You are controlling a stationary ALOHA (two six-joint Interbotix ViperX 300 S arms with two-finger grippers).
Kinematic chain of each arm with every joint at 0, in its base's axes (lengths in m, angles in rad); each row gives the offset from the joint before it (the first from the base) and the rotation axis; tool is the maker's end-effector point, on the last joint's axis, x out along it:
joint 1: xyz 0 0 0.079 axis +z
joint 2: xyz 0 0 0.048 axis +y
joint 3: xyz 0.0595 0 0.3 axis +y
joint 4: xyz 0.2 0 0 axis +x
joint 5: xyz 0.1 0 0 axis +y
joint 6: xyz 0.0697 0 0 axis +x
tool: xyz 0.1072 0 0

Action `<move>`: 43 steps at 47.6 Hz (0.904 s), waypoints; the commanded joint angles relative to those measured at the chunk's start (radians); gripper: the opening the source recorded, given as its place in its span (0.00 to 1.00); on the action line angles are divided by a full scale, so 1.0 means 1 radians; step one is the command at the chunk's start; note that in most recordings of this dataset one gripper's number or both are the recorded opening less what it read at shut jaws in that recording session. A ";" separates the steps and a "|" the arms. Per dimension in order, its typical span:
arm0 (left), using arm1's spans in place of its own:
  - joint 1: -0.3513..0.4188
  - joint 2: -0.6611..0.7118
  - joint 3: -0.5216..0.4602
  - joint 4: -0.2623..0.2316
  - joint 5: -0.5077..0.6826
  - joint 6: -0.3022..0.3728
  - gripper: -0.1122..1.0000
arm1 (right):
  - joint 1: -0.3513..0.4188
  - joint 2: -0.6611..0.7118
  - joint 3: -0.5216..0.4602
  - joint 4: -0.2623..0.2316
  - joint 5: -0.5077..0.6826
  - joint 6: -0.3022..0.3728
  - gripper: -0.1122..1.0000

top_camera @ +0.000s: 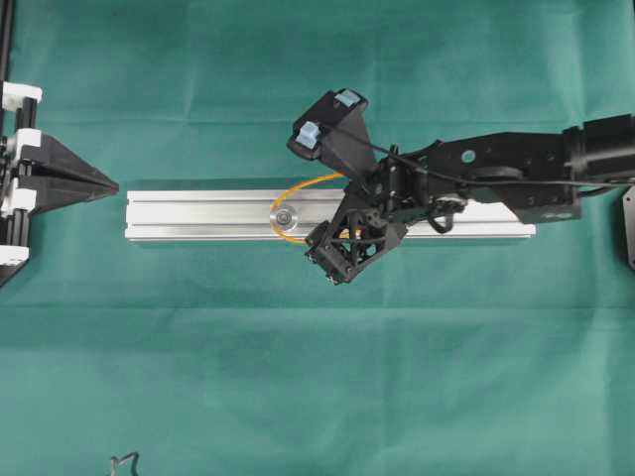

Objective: Hook the rubber onto the shaft.

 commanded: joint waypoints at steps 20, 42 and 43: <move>-0.002 0.008 -0.018 0.003 -0.006 0.000 0.10 | 0.000 -0.164 -0.020 -0.071 0.069 -0.002 0.92; -0.002 0.008 -0.017 0.002 -0.005 -0.002 0.10 | 0.002 -0.178 -0.020 -0.101 0.078 -0.032 0.92; -0.002 0.008 -0.018 0.003 -0.005 -0.002 0.10 | 0.002 -0.178 -0.018 -0.106 0.078 -0.044 0.92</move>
